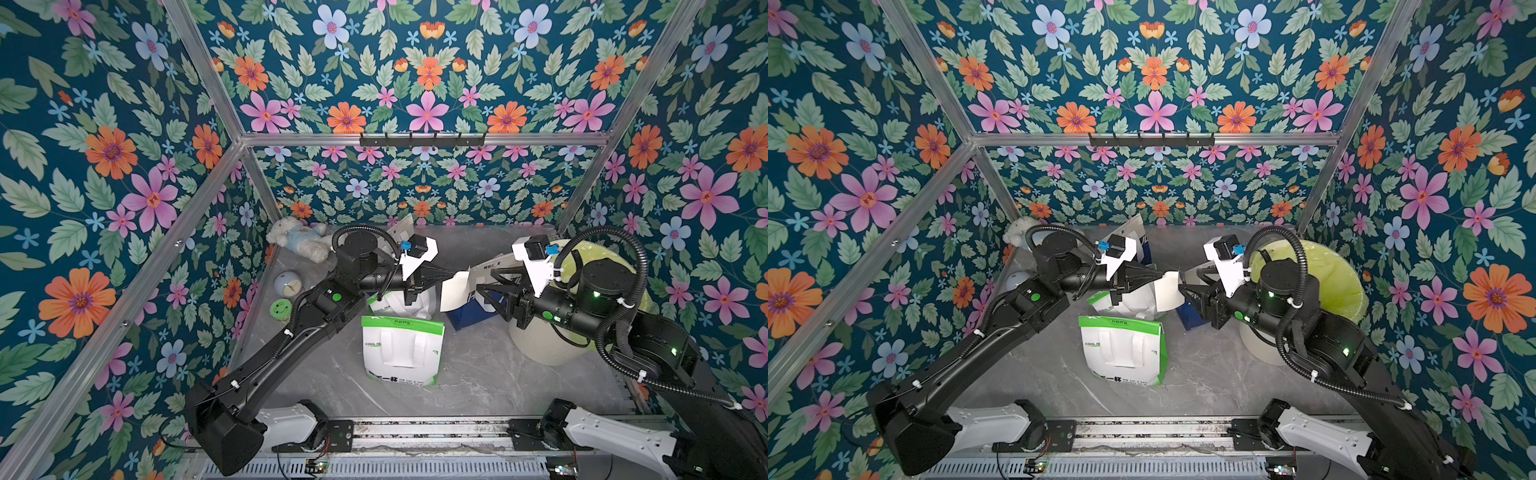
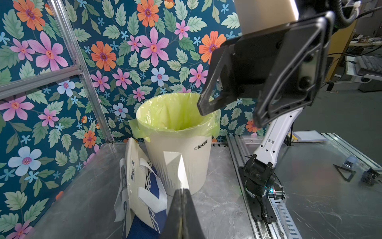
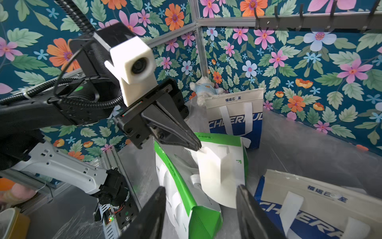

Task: Shred takeout receipts and throw away
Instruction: Shred the takeout receipt.

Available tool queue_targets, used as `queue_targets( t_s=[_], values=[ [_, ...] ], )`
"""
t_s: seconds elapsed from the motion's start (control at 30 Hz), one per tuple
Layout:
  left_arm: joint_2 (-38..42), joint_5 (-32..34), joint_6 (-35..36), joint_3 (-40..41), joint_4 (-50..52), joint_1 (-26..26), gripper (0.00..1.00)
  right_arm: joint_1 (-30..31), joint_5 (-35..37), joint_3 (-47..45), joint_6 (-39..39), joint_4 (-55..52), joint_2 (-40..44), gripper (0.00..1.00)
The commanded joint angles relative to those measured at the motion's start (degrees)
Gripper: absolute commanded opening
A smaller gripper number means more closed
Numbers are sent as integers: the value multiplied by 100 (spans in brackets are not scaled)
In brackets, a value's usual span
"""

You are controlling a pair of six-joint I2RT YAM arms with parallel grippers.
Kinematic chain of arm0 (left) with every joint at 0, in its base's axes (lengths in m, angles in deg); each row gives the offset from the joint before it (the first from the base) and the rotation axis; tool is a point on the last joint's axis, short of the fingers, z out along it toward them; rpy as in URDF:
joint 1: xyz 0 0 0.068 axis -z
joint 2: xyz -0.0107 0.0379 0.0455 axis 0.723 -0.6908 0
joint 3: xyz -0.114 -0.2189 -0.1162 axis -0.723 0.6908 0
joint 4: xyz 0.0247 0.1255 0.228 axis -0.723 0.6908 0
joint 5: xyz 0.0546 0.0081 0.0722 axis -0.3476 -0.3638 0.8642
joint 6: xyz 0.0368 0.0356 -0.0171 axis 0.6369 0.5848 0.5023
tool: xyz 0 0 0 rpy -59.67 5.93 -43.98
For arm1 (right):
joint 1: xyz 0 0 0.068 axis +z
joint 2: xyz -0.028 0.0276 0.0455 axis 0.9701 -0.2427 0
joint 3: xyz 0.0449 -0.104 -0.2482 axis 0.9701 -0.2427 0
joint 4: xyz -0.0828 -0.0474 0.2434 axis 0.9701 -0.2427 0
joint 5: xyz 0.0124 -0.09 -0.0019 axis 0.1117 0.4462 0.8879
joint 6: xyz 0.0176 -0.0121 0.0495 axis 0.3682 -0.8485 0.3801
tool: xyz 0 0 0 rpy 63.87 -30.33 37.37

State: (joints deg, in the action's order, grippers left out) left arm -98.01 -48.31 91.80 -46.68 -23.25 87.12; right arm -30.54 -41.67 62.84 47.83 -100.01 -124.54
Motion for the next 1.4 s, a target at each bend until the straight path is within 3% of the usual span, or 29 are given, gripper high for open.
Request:
queue_targets(
  t_s=[0.0, 0.37, 0.6, 0.8, 1.03, 1.37],
  values=[
    [-30, -240, -18, -61, -66, -3, 0, -87, -933, 78, -425, -222, -178, 62],
    [119, -495, -197, 28, -163, 20, 0, -1128, -3164, 62, -847, 156, -731, 74],
    [243, -685, -192, 123, -133, 22, 0, -2409, -5210, -189, -88, 980, -904, 83],
    [228, -776, -310, 138, -278, 23, 0, -2557, -6424, -340, 523, 1654, -1233, 83],
    [195, -741, -327, 149, -336, 22, 0, -2556, -6825, -559, 873, 2010, -1307, 77],
    [149, -632, -414, 136, -481, 21, 0, -2557, -6445, -713, 597, 1557, -1176, 64]
  ],
)
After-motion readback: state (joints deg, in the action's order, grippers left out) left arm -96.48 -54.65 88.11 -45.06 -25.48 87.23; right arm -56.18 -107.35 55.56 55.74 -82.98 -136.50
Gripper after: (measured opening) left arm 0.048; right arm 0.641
